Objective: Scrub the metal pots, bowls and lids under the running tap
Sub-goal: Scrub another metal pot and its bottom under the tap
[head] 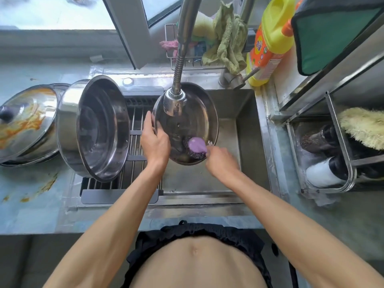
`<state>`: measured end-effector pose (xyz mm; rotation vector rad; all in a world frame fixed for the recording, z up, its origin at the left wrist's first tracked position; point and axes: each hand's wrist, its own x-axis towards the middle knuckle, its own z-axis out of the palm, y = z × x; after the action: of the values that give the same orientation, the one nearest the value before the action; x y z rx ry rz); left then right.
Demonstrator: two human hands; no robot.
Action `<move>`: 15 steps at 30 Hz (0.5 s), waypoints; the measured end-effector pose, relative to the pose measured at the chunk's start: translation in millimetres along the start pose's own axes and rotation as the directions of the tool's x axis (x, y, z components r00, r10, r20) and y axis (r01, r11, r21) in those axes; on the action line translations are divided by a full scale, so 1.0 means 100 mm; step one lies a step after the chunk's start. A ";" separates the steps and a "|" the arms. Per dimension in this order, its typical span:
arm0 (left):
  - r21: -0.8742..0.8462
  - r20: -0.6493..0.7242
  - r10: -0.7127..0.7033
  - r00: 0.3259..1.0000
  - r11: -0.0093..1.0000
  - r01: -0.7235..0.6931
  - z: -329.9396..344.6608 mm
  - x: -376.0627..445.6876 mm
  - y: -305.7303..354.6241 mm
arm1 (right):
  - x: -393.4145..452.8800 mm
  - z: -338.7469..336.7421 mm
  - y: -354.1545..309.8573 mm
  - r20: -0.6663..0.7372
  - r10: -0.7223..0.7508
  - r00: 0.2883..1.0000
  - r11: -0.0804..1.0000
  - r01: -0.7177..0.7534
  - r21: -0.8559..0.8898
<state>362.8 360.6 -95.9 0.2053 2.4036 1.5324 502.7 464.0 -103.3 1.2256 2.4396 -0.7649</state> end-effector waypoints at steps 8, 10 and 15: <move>-0.215 0.365 -0.368 0.855 0.860 0.462 -0.07 -0.16 -0.15 | 0.17 -0.02 0.34 0.119 0.434 0.893 0.554 -0.369 0.746; -0.061 0.424 -0.387 0.819 0.890 0.452 -0.23 0.00 -0.05 | 0.19 -0.04 0.43 0.060 0.428 0.902 0.569 -0.320 0.758; 0.268 0.557 -0.442 0.703 0.897 0.351 -0.54 0.39 0.42 | 0.25 -0.19 0.43 -0.103 0.247 0.963 0.792 -0.140 0.594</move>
<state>307.4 342.1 -43.2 0.1583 1.8674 0.9075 522.0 512.5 -113.6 1.7987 2.2150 -1.4705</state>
